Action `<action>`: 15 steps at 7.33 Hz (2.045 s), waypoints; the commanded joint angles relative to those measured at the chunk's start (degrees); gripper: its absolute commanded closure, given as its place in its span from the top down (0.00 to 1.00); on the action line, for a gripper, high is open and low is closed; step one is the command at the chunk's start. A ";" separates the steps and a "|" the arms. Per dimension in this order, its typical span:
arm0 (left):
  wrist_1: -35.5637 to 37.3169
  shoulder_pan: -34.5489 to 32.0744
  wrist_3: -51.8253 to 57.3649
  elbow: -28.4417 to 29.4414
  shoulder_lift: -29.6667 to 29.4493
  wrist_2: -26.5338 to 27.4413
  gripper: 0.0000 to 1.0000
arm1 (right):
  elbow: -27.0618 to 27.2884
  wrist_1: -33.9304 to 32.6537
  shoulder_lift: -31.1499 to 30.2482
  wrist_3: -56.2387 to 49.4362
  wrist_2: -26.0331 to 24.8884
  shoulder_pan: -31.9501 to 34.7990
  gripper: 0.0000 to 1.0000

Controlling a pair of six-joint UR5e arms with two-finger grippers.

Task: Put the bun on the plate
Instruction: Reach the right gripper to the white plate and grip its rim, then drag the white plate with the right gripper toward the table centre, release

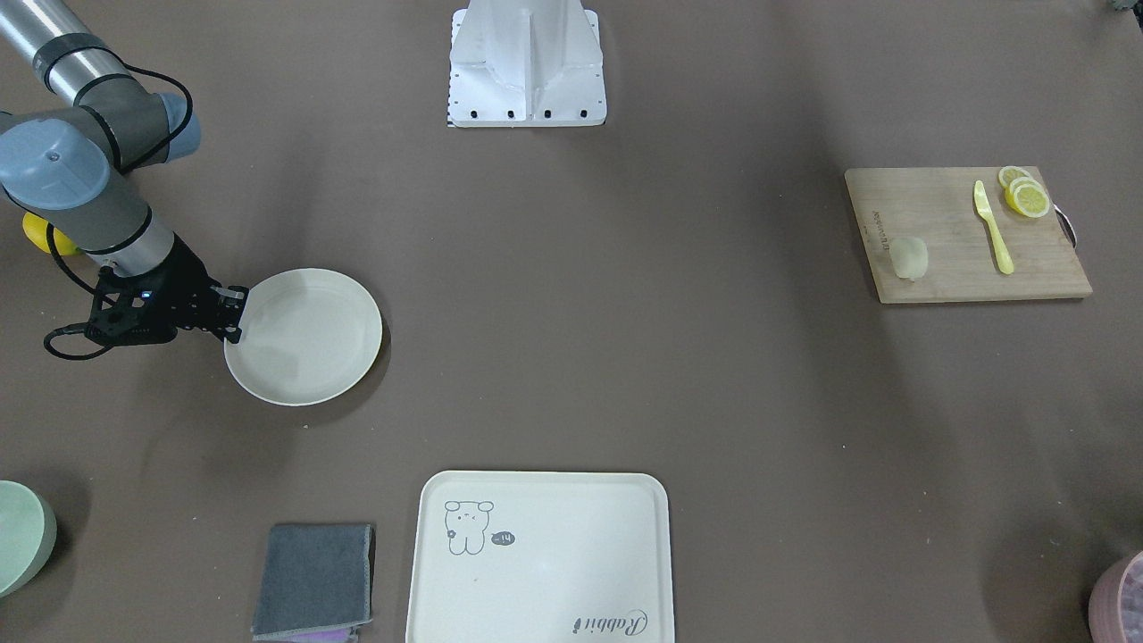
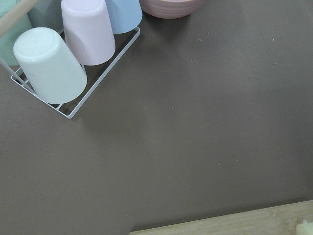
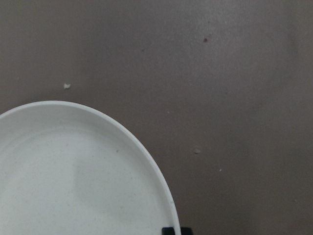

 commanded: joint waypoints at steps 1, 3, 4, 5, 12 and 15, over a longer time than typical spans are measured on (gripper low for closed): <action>0.00 0.00 -0.04 -0.21 -0.45 0.00 0.98 | 3.32 0.04 2.27 5.79 7.03 3.84 0.00; 0.00 0.00 -0.04 -0.30 -0.36 0.00 0.98 | 3.77 -0.05 7.09 13.96 5.49 0.36 0.00; 0.00 0.00 -0.30 -0.65 -0.10 0.00 0.98 | 3.95 -0.05 8.68 17.13 1.04 -2.97 0.00; -0.26 0.26 -5.43 -0.83 -0.27 -0.43 0.98 | 3.95 -0.23 10.70 20.55 -3.70 -6.75 0.00; -24.52 26.33 -46.41 -3.89 3.58 11.91 0.98 | 3.60 -0.67 16.34 28.05 -20.79 -22.51 0.00; -24.52 30.40 -46.88 -3.82 3.59 14.15 0.98 | 0.89 -0.67 17.57 28.32 -22.47 -24.71 0.00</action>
